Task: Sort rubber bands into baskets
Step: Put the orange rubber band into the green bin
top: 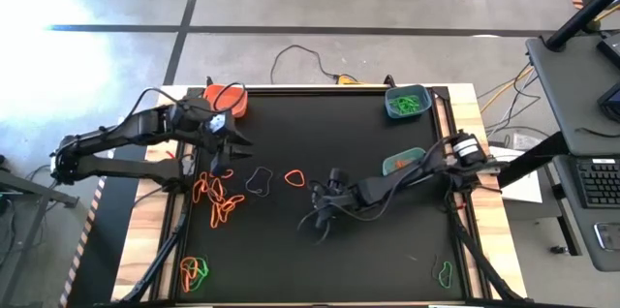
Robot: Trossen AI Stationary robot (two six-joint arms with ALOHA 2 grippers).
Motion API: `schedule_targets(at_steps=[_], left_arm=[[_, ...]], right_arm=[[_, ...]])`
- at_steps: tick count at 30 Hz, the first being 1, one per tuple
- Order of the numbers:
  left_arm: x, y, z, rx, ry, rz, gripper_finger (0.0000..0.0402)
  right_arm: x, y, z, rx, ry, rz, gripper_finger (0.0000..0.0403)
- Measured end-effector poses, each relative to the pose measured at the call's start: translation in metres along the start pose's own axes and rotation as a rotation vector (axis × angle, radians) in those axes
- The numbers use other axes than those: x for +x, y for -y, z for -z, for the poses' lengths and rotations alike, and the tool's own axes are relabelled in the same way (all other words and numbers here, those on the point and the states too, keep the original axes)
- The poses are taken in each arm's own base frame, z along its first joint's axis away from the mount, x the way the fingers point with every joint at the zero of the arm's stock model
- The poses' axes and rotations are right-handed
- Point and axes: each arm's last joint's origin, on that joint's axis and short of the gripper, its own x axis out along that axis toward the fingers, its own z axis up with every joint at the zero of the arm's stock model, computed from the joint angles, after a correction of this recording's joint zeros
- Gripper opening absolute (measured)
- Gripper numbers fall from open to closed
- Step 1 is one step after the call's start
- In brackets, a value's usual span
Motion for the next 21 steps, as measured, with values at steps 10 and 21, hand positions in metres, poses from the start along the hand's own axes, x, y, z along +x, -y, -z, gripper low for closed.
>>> schedule_targets(at_steps=[10, 21], left_arm=[[0.008, -0.002, -0.001, -0.006, -0.024, -0.003, 0.0153], [0.004, -0.001, -0.001, -0.009, -0.005, -0.001, 0.0153]], right_arm=[[0.023, 0.004, 0.01, 0.048, -0.082, -0.05, 0.0264], [0.031, 0.006, 0.018, 0.04, -0.126, -0.042, 0.0149]])
